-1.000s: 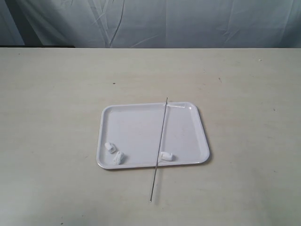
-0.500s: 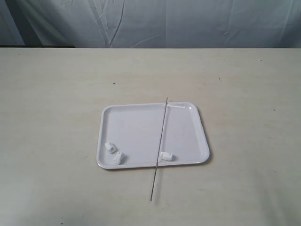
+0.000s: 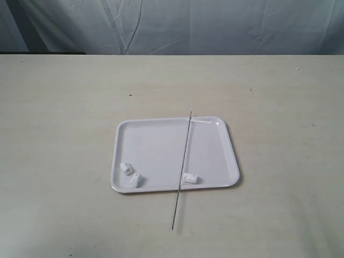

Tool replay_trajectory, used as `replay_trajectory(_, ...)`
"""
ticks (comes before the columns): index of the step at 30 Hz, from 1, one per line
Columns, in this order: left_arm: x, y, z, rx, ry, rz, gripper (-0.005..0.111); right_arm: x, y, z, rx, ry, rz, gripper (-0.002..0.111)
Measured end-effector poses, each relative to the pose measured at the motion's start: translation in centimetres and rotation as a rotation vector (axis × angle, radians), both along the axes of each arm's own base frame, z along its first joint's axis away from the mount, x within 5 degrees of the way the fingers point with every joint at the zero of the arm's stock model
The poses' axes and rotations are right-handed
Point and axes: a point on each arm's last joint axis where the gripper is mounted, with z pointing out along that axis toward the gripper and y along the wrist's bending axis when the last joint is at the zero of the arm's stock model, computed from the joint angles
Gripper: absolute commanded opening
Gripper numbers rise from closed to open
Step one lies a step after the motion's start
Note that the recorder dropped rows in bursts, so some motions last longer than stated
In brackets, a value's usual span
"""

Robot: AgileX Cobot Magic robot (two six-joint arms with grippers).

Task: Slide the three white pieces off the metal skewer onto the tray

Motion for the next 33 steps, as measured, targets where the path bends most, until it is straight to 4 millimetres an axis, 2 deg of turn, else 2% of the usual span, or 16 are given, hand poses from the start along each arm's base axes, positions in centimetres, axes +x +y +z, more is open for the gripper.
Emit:
replay_trajectory(2,0.0,0.0,0.0,0.002,0.0,0.0,0.0,0.0,-0.03,0.0,-0.012,0.0,0.0,0.0)
replay_trajectory(13,-0.01,0.21,0.0,0.006,0.0,0.035,0.0,0.0,-0.06,-0.01,-0.079,-0.003,0.011,-0.001)
replay_trajectory(33,-0.01,0.26,0.02,0.013,-0.001,0.042,0.0,0.0,-0.02,-0.02,-0.073,-0.002,0.014,-0.001)
